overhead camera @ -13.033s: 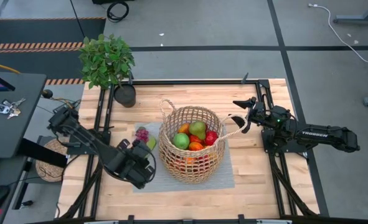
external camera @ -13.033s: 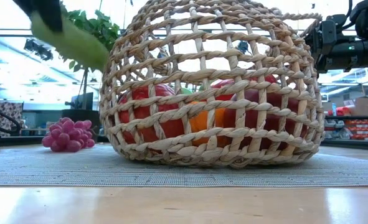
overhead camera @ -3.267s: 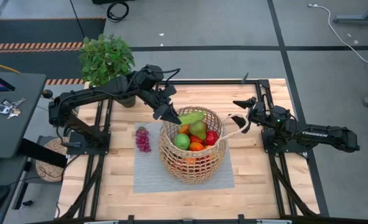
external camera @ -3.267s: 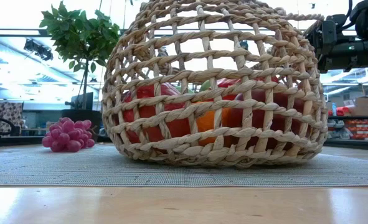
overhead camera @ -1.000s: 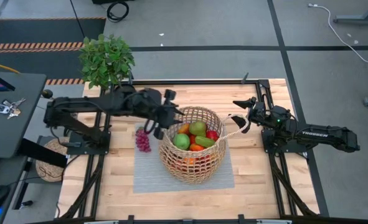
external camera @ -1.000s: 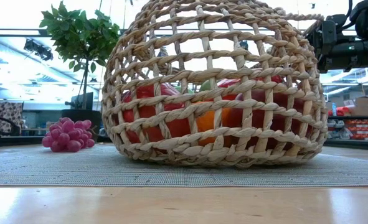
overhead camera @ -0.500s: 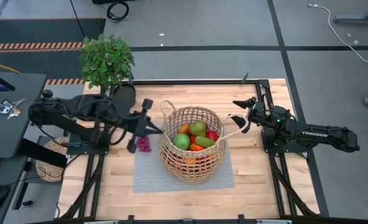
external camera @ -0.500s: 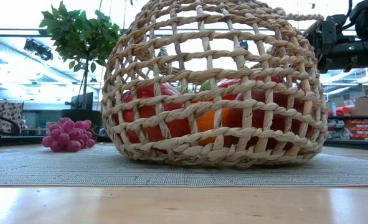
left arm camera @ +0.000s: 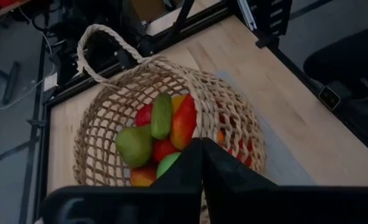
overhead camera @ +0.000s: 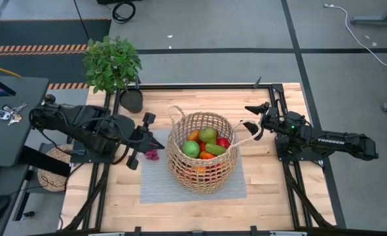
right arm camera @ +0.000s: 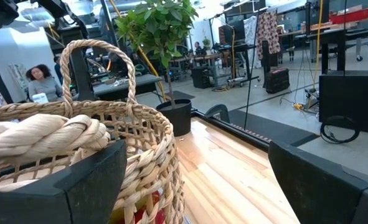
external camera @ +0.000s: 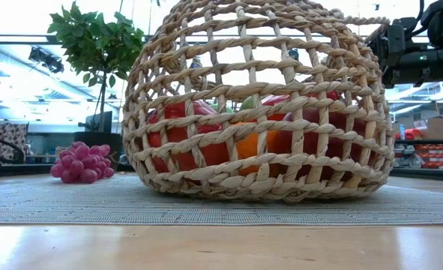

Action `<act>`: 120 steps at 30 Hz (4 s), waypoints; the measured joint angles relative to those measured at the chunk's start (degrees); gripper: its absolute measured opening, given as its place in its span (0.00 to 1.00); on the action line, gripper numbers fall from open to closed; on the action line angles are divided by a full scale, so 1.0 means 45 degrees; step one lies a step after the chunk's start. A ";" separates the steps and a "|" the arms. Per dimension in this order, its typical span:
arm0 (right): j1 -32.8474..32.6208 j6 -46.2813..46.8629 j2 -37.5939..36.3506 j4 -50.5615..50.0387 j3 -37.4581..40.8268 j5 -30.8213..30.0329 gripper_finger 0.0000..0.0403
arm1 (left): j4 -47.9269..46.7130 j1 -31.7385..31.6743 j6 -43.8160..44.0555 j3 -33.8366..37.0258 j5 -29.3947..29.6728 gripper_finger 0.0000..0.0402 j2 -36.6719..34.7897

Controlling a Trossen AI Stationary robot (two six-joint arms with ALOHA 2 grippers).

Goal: Build produce basket
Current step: Put the violet grapes into the brown basket

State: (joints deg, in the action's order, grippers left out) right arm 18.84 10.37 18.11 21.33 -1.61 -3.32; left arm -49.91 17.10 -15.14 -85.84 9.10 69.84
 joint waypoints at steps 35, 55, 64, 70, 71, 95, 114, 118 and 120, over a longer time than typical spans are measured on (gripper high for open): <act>0.0000 0.0000 0.0000 -0.0002 -0.0002 -0.0001 0.98 | 0.4119 0.0880 0.9257 1.0617 0.0413 0.06 -0.4251; 0.0002 0.0000 0.0000 -0.0003 0.0000 0.0000 0.98 | 0.3364 0.0556 1.0556 1.1366 0.2130 0.61 -0.3769; 0.0002 0.0000 -0.0005 -0.0002 -0.0003 0.0003 0.98 | 0.3016 0.0429 1.0415 1.1366 0.2279 0.70 -0.2349; 0.0002 0.0000 -0.0003 -0.0007 0.0000 -0.0002 0.98 | 0.2947 0.0429 1.0291 1.1366 0.2509 0.68 -0.1508; 0.0002 0.0000 -0.0005 -0.0002 -0.0002 0.0001 0.98 | 0.2960 0.0428 1.0410 1.1366 0.2572 0.68 -0.1358; 0.0002 0.0000 -0.0005 -0.0002 -0.0002 -0.0002 0.98 | 0.2986 -0.0379 1.7332 1.1361 0.2577 0.67 -0.0510; 0.0002 0.0000 -0.0003 -0.0002 -0.0002 -0.0002 0.98 | 0.1093 -0.1432 1.6996 1.0244 0.2368 0.67 -0.0515; 0.0002 0.0000 -0.0003 -0.0002 -0.0003 -0.0002 0.98 | 0.1152 -0.1332 1.7239 1.0244 0.1807 0.67 -0.0515; 0.0002 0.0000 -0.0003 -0.0002 0.0000 -0.0002 0.98 | 0.1176 -0.1277 1.7244 1.0244 0.1788 0.67 -0.0515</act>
State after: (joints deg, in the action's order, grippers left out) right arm 18.85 10.37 18.10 21.32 -1.61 -3.33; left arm -44.62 11.35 62.46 -39.75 17.15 67.53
